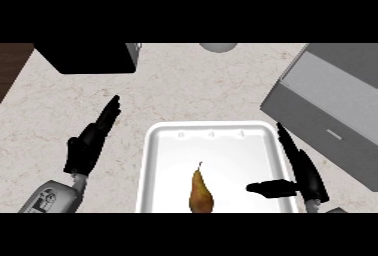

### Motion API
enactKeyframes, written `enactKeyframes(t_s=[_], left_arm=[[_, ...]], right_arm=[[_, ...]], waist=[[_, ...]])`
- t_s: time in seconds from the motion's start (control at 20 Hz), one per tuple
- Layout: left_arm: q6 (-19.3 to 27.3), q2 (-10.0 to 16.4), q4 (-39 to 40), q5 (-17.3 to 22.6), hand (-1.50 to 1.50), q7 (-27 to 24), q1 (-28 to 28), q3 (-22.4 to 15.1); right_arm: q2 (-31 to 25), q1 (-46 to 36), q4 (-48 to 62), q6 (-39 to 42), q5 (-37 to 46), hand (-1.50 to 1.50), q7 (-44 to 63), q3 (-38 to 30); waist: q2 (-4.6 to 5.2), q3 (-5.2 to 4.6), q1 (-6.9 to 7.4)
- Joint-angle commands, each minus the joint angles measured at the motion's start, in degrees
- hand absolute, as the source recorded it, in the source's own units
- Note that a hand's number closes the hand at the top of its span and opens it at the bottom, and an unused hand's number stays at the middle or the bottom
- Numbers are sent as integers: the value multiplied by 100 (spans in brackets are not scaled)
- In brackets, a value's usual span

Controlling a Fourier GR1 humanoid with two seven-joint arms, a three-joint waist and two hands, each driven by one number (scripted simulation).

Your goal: Pick the pear from the tray and place it in the cardboard box

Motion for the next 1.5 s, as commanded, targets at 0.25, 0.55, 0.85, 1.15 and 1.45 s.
enactKeyframes(t_s=[0.25,0.55,0.85,1.15,1.45], left_arm=[[-408,36,-316,-82,0,106,-388,-306],[-422,-11,-329,-112,0,249,-498,-354],[-440,-106,-391,-129,0,298,-623,-387],[-579,-29,-208,-50,0,68,-517,-203],[-474,-133,-430,-133,0,495,-716,-237]], right_arm=[[-1355,-560,-38,-300,3259,-150,1924,1692],[-1003,-1254,-1053,1032,4000,-150,4164,2411],[206,-1946,-1932,2718,3298,-150,6621,2580],[1528,-2440,-1711,3166,2998,-150,8121,2411],[2239,-2732,-944,3224,3271,-150,8139,2143]], waist=[[-43,-6,274],[-48,13,252],[21,53,250],[70,73,233],[61,94,199]])
